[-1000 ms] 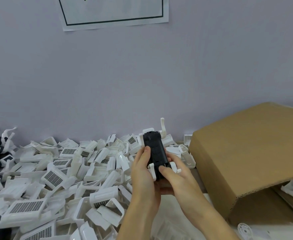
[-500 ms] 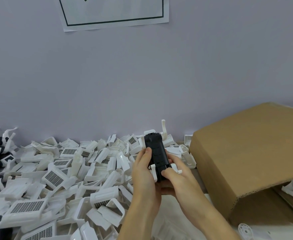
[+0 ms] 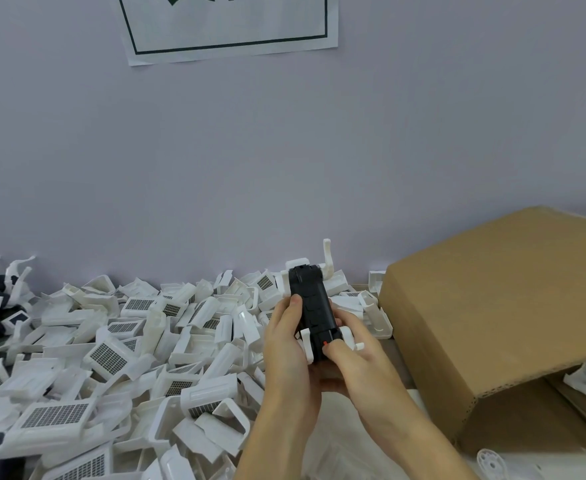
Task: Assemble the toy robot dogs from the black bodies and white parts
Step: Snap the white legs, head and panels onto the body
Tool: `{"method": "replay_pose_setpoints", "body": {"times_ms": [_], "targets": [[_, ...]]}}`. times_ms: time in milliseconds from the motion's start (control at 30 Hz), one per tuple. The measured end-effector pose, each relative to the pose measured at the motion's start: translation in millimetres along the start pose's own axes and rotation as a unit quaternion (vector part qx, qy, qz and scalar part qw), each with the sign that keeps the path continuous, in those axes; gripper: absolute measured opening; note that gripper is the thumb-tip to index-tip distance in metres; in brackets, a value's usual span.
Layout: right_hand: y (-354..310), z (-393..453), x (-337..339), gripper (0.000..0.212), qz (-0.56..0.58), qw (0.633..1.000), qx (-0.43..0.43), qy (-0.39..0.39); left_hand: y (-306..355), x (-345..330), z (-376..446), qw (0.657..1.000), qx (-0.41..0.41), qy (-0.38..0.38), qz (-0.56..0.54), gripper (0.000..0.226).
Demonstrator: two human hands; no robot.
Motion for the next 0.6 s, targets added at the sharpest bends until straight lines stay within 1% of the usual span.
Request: {"method": "replay_pose_setpoints", "body": {"times_ms": [100,233,333,433,500,533,600], "targets": [[0,-1,-3,0.05,-0.015,1.0,0.007,0.007,1,1,0,1.0,0.001,0.005,-0.001,0.029],[-2,-2,-4,0.047,-0.01,1.0,0.003,0.001,0,0,1,1.0,0.01,0.006,-0.017,0.027],[-4,-2,-2,0.045,0.016,0.999,0.033,0.012,1,2,2,0.996,0.022,0.008,-0.09,0.033],[-8,-4,2,0.039,0.104,0.991,0.08,0.012,6,6,6,0.99,-0.004,0.015,-0.141,0.047],[-13,-8,6,0.044,0.13,0.982,0.134,0.016,9,7,9,0.99,-0.037,0.032,-0.133,0.037],[-15,-11,7,0.046,0.112,0.979,0.172,0.016,10,6,10,0.991,-0.045,0.05,-0.119,0.03],[-19,-15,3,0.042,0.017,0.97,0.241,0.021,8,6,11,0.993,-0.044,0.078,-0.076,0.026]]}}
Point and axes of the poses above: each hand's wrist, its own z-axis towards the middle knuckle, its own x-axis out of the back of the hand, y = z × x, the point moved 2 cm from there along z, towards the middle knuckle, and after that the axes turned 15 degrees about z, right-handed, at the moved point
